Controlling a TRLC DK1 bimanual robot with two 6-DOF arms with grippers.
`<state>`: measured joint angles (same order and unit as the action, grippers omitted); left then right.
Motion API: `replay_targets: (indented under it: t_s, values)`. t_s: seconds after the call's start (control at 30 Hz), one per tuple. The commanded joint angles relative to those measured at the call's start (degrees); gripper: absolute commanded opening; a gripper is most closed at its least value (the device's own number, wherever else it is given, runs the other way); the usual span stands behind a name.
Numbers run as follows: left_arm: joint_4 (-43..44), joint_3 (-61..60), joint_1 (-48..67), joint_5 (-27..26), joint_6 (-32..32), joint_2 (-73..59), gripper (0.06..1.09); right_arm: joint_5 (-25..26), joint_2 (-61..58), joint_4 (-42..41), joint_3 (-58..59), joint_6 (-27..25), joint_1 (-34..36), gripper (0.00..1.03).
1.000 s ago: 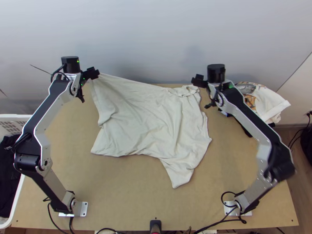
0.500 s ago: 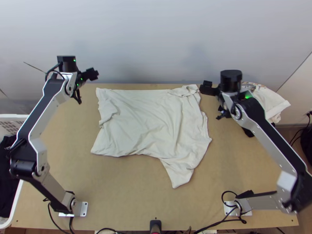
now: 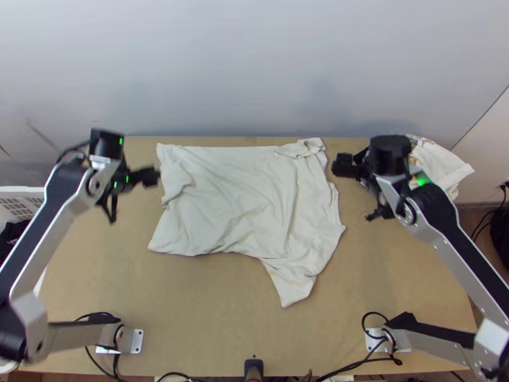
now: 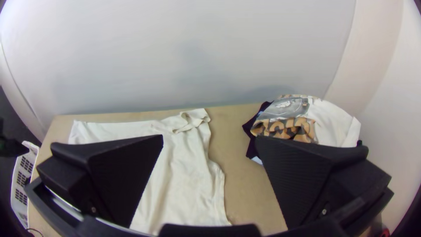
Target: Fold the t-shirt
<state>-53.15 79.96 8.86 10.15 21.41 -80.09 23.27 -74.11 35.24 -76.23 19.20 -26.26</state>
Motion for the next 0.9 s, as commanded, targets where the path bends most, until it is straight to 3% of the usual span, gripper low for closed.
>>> replay_targets:
  t_s: [0.0,0.4,0.87]
  values:
    - [-4.16,-17.47,1.16,0.13,-1.46,14.44,0.99,-0.24,5.81,5.45,5.03,0.49,-2.22,0.98]
    - [-0.29,-36.46,2.91,1.45,-0.93,22.17,0.99,-3.58,13.73,10.9,10.31,3.47,-2.04,0.98]
    - [13.86,-40.76,5.64,3.29,1.97,13.12,0.99,-7.53,14.6,13.89,13.3,4.44,-2.04,0.98]
